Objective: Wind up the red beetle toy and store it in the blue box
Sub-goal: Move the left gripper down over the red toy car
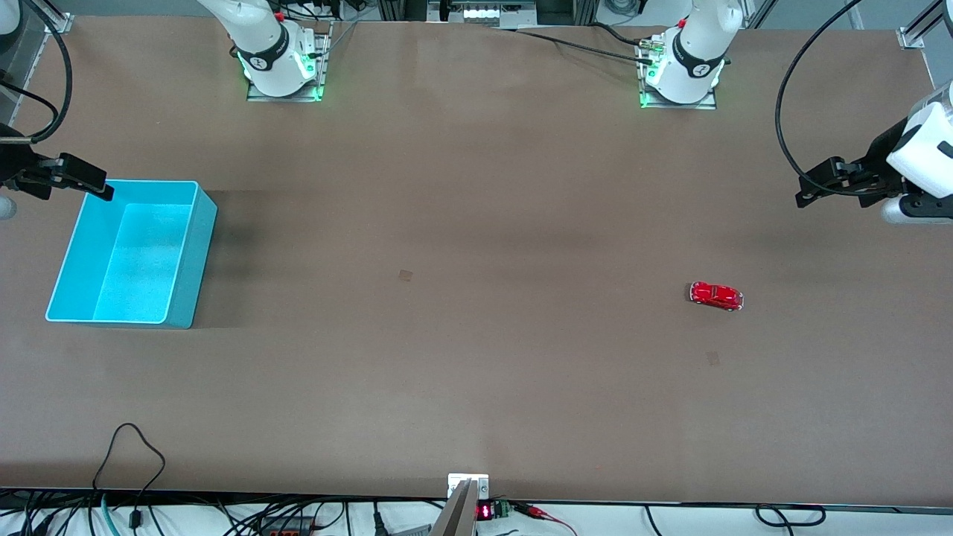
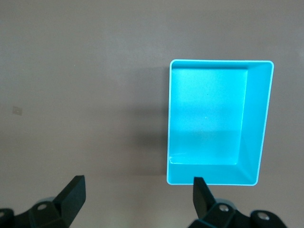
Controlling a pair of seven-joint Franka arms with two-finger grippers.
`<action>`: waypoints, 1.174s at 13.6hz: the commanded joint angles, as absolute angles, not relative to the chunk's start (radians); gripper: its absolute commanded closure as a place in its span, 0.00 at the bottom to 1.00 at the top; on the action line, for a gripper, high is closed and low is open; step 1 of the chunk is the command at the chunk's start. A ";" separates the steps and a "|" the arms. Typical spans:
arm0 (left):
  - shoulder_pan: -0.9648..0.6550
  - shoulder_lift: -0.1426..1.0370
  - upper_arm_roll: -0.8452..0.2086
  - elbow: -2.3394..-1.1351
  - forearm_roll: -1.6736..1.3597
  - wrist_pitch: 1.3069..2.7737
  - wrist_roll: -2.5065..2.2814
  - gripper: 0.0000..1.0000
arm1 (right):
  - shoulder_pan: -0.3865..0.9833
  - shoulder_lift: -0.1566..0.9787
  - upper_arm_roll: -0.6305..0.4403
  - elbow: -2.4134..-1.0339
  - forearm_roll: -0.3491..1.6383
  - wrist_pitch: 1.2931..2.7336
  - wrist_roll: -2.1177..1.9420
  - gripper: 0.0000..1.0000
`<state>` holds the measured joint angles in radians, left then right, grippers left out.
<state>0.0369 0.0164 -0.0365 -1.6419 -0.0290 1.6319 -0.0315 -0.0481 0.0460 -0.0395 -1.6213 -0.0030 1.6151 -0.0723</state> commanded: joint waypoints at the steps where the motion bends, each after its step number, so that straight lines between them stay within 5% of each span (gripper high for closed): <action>1: 0.044 -0.014 -0.038 -1.660 -0.020 1.626 -0.006 0.00 | -0.054 0.054 -0.032 -1.600 0.026 1.605 -0.028 0.00; 11: 0.038 0.051 -0.041 -1.644 -0.031 1.554 0.021 0.00 | -0.032 0.066 -0.018 -1.595 0.021 1.591 -0.023 0.00; 16: 0.086 0.132 -0.044 -1.706 -0.025 1.649 0.496 0.00 | -0.009 0.124 -0.018 -1.595 0.023 1.526 -0.026 0.00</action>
